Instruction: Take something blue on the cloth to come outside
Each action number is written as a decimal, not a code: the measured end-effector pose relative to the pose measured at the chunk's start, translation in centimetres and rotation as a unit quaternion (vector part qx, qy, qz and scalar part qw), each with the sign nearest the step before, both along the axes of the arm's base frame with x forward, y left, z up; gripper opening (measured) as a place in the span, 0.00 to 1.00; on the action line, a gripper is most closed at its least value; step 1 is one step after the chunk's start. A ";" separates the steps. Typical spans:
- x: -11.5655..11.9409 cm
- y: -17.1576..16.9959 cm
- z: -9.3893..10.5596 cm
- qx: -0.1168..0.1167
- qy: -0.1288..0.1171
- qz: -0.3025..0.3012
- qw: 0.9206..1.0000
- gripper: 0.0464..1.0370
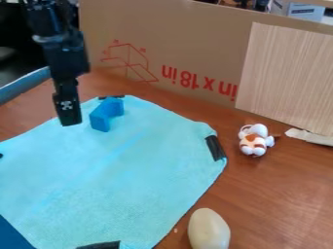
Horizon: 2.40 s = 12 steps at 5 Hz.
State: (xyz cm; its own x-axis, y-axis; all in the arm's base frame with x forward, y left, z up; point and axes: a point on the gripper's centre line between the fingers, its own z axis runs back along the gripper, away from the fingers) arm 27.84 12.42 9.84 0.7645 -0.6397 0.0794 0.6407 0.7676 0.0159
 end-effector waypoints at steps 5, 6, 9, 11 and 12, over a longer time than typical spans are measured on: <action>6.7 2.8 -1.1 -0.048 -0.057 0.265 0.961 0.96; 7.3 2.8 -2.2 -0.039 -0.047 0.278 0.959 0.96; 8.0 1.9 -4.6 -0.023 -0.026 0.295 0.955 0.91; 8.3 2.2 -4.7 -0.019 -0.021 0.291 0.956 0.33; 8.5 2.1 -4.3 -0.027 -0.020 0.291 0.956 0.15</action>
State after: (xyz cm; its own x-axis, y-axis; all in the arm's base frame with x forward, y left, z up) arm 36.31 14.51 5.52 0.9853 -0.1012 0.1374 0.1047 0.9943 -0.0180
